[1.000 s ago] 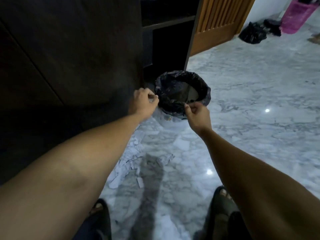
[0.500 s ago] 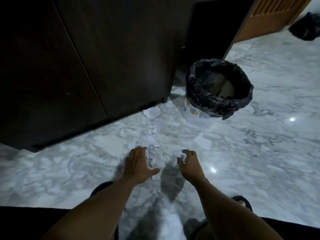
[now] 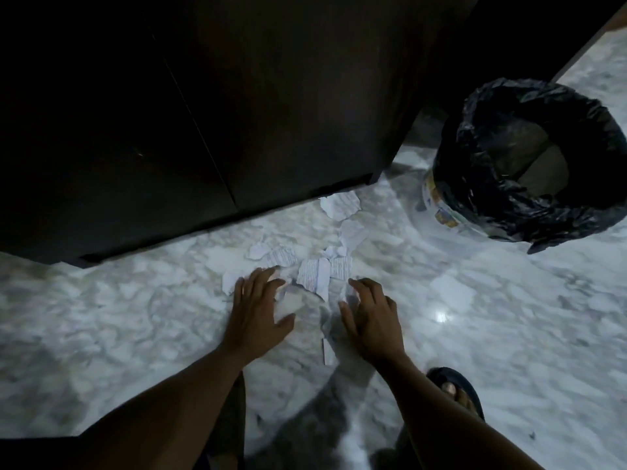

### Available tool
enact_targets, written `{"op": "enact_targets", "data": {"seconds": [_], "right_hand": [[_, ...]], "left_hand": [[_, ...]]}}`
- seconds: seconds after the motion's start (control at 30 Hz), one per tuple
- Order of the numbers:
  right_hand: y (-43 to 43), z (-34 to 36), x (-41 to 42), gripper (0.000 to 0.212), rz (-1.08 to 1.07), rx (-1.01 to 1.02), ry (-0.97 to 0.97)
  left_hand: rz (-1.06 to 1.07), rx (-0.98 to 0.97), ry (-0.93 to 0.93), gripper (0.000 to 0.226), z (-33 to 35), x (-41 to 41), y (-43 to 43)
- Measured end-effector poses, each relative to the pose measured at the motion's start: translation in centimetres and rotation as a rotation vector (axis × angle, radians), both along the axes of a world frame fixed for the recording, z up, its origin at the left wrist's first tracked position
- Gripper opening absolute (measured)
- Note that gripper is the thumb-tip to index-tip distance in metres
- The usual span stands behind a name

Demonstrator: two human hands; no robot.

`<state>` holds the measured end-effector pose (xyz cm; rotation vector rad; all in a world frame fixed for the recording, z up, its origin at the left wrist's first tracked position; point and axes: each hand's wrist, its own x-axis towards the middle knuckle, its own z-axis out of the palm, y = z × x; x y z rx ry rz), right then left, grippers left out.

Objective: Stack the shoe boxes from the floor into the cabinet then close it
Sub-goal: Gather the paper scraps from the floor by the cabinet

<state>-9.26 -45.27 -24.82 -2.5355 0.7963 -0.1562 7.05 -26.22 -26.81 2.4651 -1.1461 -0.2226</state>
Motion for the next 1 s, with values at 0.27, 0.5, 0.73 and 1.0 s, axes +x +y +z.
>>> {"op": "enact_targets", "data": {"seconds": [0.27,0.5,0.73,1.0], "right_hand": [[-7.5,1.1,10.9,0.057,0.067,-0.017,0.148],[-12.2,1.8,13.6,0.077,0.348,0.032,0.352],[-9.1,2.9,4.7,0.115,0.536,-0.027,0.382],[-1.6,1.2,1.1,0.139,0.629,-0.222,0.228]], "left_hand": [[-0.155,0.173,-0.038,0.084,-0.5,1.0,-1.6],[-0.086,0.198,-0.014,0.078,-1.3,1.2,-2.3],[-0.192,0.123,-0.106,0.077,0.0,1.4,-1.0],[-0.147,0.246,-0.055,0.116,0.1,4.8,3.1]]}}
